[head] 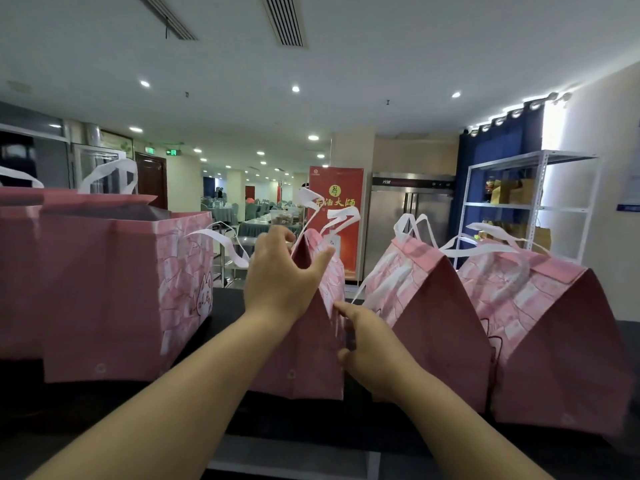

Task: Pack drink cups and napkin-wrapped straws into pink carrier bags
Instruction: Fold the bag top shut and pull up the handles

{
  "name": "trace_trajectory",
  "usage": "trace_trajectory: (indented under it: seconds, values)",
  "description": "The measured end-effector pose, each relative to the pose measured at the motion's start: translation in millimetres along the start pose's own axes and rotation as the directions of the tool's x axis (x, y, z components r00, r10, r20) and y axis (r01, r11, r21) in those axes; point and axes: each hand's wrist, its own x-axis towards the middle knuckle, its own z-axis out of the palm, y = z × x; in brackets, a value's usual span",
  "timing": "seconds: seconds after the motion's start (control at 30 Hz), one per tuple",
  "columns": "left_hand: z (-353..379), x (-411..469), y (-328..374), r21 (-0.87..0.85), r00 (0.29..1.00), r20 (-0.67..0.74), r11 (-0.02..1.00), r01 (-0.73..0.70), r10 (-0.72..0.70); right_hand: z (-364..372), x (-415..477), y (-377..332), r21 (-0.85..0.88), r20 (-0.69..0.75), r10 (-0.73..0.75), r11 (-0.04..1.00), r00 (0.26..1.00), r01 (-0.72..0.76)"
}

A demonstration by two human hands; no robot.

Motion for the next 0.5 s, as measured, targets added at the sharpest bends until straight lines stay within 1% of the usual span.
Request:
trace_trajectory:
  seconds: [0.1,0.23,0.33,0.43,0.5]
  values:
    - [2,15,7,0.108,0.999,0.01,0.993,-0.04,0.039,0,5,4,-0.03,-0.001,-0.02,0.999,1.0,0.02]
    - [5,24,13,0.165,0.999,0.003,0.985,-0.042,0.043,1,12,8,-0.067,-0.045,-0.042,0.997,0.998,0.039]
    - [8,25,12,0.161,0.998,0.017,0.985,-0.055,0.053,3,18,9,-0.088,-0.061,-0.051,0.995,0.997,0.045]
    - [11,28,8,0.153,0.999,0.052,0.988,-0.024,0.016,1,20,5,-0.091,-0.093,-0.065,0.994,0.994,0.057]
    - [12,31,7,0.158,0.998,0.064,0.987,-0.016,0.006,1,21,4,-0.102,-0.084,-0.07,0.993,0.994,0.061]
